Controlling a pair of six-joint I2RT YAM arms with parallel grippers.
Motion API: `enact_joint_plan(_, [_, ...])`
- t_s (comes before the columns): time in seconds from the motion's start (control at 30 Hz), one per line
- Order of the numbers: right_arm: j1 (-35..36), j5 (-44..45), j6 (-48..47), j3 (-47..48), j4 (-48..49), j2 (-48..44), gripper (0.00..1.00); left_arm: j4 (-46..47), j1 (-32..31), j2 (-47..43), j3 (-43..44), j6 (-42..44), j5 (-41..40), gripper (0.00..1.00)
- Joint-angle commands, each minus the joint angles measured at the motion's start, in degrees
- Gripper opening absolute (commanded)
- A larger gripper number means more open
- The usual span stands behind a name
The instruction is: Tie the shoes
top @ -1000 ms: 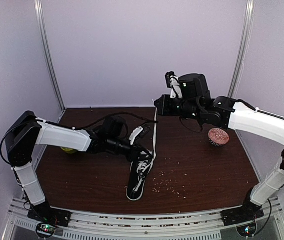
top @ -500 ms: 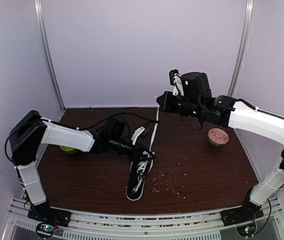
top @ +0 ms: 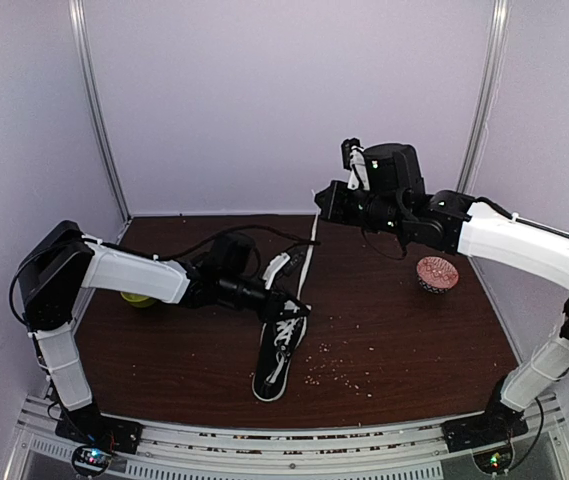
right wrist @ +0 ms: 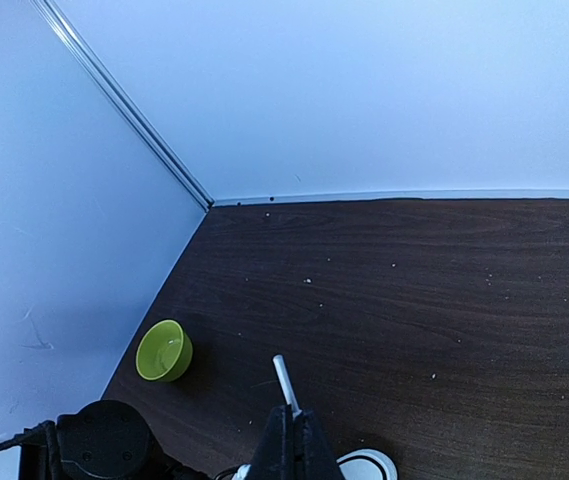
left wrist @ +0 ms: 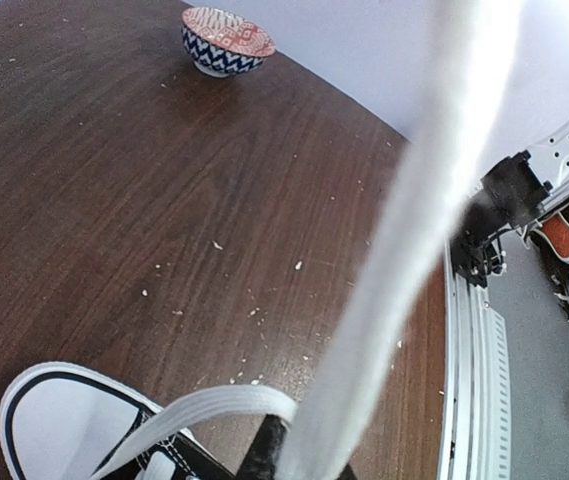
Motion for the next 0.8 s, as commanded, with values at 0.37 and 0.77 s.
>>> enact_joint_plan(0.37, [-0.3, -3.7, -1.1, 1.3, 1.9, 5.6, 0.00, 1.3, 1.0, -8.8, -7.3, -1.3, -8.9, 0.00])
enact_joint_plan(0.77, [-1.3, -9.6, -3.1, 1.8, 1.7, 14.0, 0.46, 2.0, 1.0, -11.3, -12.0, -8.3, -13.5, 0.00])
